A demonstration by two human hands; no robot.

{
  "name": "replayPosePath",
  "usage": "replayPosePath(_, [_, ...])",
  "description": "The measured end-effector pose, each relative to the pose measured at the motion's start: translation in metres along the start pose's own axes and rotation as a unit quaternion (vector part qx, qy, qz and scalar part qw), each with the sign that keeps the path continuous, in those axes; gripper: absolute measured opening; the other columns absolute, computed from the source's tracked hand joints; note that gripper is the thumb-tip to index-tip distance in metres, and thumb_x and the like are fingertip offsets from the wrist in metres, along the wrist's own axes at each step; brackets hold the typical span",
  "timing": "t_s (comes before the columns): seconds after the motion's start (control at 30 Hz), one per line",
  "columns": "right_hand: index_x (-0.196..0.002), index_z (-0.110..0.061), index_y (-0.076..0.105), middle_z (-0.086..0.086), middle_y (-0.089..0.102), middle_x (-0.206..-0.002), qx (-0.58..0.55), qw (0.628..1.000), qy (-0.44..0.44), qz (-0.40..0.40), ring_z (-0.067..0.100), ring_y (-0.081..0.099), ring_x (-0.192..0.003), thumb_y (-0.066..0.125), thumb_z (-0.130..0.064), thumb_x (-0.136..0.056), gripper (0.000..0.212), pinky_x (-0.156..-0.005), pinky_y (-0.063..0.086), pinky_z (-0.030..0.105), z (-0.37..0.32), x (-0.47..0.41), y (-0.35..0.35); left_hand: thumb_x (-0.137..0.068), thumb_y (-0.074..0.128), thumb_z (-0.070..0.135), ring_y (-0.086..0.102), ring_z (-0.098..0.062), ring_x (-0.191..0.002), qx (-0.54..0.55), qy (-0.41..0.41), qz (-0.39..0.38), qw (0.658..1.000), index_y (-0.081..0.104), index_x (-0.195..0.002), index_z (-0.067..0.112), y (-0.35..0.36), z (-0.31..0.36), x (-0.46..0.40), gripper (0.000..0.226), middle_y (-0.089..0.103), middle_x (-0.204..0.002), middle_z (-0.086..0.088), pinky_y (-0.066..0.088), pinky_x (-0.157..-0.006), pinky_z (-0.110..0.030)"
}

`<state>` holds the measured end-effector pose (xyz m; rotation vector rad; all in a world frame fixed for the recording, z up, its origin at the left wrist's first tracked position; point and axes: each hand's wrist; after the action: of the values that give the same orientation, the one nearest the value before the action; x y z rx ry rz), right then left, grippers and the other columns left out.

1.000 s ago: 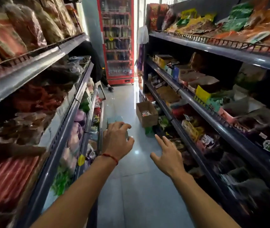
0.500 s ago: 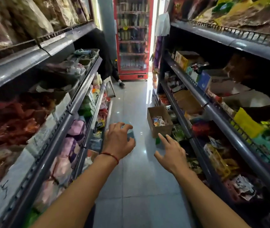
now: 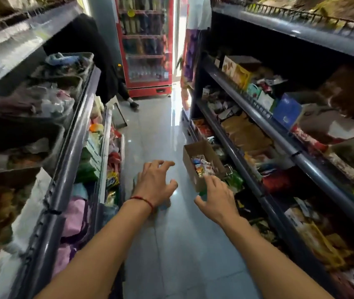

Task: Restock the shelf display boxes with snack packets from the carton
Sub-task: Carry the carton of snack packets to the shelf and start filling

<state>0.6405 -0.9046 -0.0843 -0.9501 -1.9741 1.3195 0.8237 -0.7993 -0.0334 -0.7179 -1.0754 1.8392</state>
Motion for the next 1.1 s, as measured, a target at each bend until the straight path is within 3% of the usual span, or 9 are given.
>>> replayPosePath(0.13, [-0.157, -0.028, 0.023, 0.004, 0.033, -0.158, -0.002, 1.0, 0.012, 0.004, 0.028, 0.034, -0.143, 0.055, -0.054, -0.087, 0.082, -0.116, 0.034, 0.051, -0.001, -0.078, 0.008, -0.089, 0.062, 0.038, 0.045, -0.023, -0.131, -0.015, 0.022, 0.007, 1.0, 0.057, -0.136, 0.033, 0.007, -0.016, -0.08, 0.047, 0.054, -0.14, 0.001, 0.045, -0.108, -0.047])
replayPosePath(0.23, [-0.158, -0.026, 0.019, 0.008, 0.029, -0.161, 0.021, 1.0, 0.001, -0.002, 0.029, 0.028, -0.148, 0.055, -0.053, -0.088, 0.083, -0.12, 0.027, 0.051, 0.008, -0.138, 0.012, -0.091, 0.063, 0.04, 0.037, -0.024, -0.139, -0.039, 0.016, -0.023, 0.999, 0.048, -0.144, 0.036, 0.016, -0.02, -0.143, 0.055, 0.045, -0.15, -0.001, 0.038, -0.114, -0.048])
replayPosePath(0.4, [-0.156, -0.022, 0.024, 0.008, 0.035, -0.154, 0.038, 0.999, 0.019, -0.004, 0.03, 0.035, -0.141, 0.058, -0.05, -0.088, 0.081, -0.118, 0.029, 0.05, 0.03, -0.226, 0.009, -0.091, 0.063, 0.042, 0.029, -0.025, -0.145, -0.058, 0.021, -0.058, 0.996, 0.041, -0.148, 0.037, 0.031, -0.019, -0.242, 0.062, 0.036, -0.157, -0.003, 0.033, -0.118, -0.049])
replayPosePath(0.57, [-0.151, -0.022, 0.027, 0.008, 0.037, -0.15, 0.027, 0.992, 0.117, -0.026, 0.031, 0.036, -0.138, 0.061, -0.052, -0.084, 0.081, -0.112, 0.035, 0.05, 0.044, -0.297, 0.021, -0.089, 0.064, 0.042, 0.028, -0.027, -0.145, -0.069, 0.069, -0.098, 0.99, 0.04, -0.149, 0.037, 0.048, -0.035, -0.335, 0.064, 0.036, -0.157, -0.004, 0.034, -0.116, -0.051])
replayPosePath(0.73, [-0.155, -0.027, 0.02, 0.009, 0.032, -0.157, 0.012, 0.973, 0.226, -0.042, 0.033, 0.031, -0.144, 0.057, -0.057, -0.085, 0.085, -0.116, 0.026, 0.057, 0.045, -0.349, 0.038, -0.089, 0.064, 0.044, 0.031, -0.029, -0.143, -0.08, 0.151, -0.149, 0.974, 0.04, -0.15, 0.033, 0.073, -0.046, -0.422, 0.066, 0.04, -0.155, -0.006, 0.036, -0.115, -0.048])
replayPosePath(0.93, [-0.156, -0.026, 0.02, 0.008, 0.029, -0.159, -0.025, 0.942, 0.335, -0.021, 0.034, 0.03, -0.145, 0.058, -0.061, -0.087, 0.086, -0.117, 0.025, 0.057, 0.053, -0.389, 0.048, -0.088, 0.064, 0.048, 0.036, -0.032, -0.137, -0.091, 0.253, -0.217, 0.938, 0.042, -0.148, 0.033, 0.102, -0.035, -0.509, 0.065, 0.043, -0.152, -0.006, 0.04, -0.111, -0.051])
replayPosePath(1.1, [-0.159, -0.024, 0.015, 0.009, 0.025, -0.162, -0.057, 0.923, 0.38, -0.013, 0.034, 0.028, -0.146, 0.059, -0.061, -0.089, 0.09, -0.117, 0.027, 0.055, 0.087, -0.434, 0.057, -0.09, 0.066, 0.039, 0.035, -0.034, -0.136, -0.125, 0.318, -0.259, 0.904, 0.038, -0.151, 0.031, 0.134, -0.006, -0.577, 0.067, 0.041, -0.153, -0.008, 0.042, -0.11, -0.051])
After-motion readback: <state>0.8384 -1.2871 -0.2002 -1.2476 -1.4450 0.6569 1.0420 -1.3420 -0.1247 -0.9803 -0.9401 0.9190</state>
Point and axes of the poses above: each hand's wrist, its own x-axis away from the middle knuckle, its own y-axis out of the palm, z = x × y
